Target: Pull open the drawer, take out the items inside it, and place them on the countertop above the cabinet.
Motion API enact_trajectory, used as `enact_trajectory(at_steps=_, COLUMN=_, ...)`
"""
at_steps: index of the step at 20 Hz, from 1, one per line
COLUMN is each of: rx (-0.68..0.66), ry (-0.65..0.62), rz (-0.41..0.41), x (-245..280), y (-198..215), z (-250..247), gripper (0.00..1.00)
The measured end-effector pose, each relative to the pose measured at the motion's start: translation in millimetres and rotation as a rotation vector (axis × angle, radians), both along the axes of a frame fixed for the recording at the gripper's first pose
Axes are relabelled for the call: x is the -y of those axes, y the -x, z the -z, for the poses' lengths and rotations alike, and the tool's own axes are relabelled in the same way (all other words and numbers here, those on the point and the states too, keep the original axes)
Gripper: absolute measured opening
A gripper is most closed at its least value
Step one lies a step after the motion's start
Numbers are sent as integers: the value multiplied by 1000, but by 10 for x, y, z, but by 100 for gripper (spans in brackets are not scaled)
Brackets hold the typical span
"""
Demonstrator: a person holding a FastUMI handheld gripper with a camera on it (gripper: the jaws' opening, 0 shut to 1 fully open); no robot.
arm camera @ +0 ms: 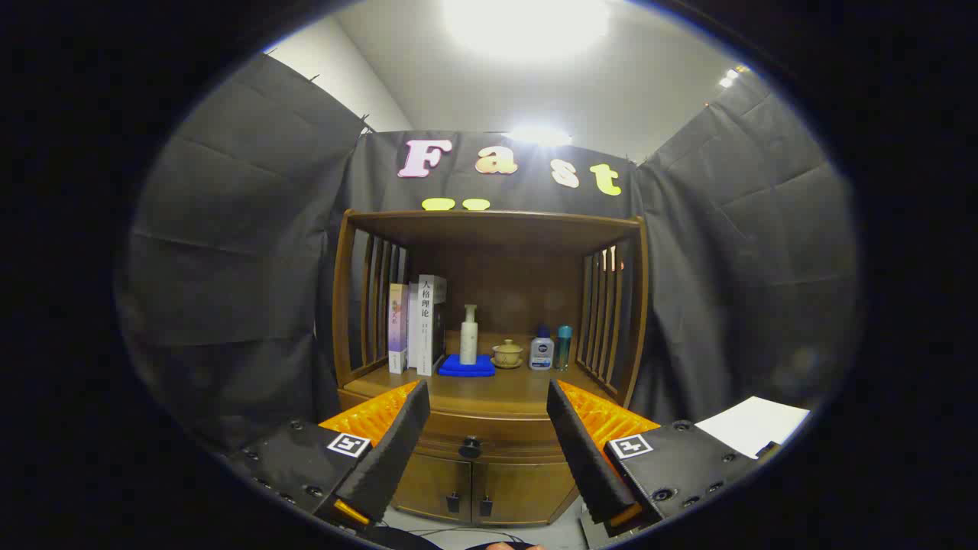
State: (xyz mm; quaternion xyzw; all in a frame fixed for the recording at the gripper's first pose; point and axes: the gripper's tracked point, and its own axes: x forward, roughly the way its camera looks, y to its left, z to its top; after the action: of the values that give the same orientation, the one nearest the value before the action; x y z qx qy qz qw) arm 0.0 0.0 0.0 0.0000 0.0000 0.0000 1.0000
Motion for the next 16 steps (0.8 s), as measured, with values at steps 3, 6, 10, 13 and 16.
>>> enact_trajectory(at_steps=3, rx=57, ry=-15, rz=44, x=68, y=57, z=-142, gripper=97)
enact_trajectory(at_steps=6, rx=79, ry=-22, rz=28, x=14, y=68, z=-136, gripper=97)
enact_trajectory(at_steps=10, rx=42, ry=-16, rz=12, x=-5, y=-14, z=5, gripper=98)
enact_trajectory(at_steps=13, rx=27, ry=-40, rz=1, x=-31, y=-89, z=56, gripper=97)
enact_trajectory(at_steps=16, rx=29, ry=-65, rz=-10, x=-29, y=-139, z=96, gripper=97)
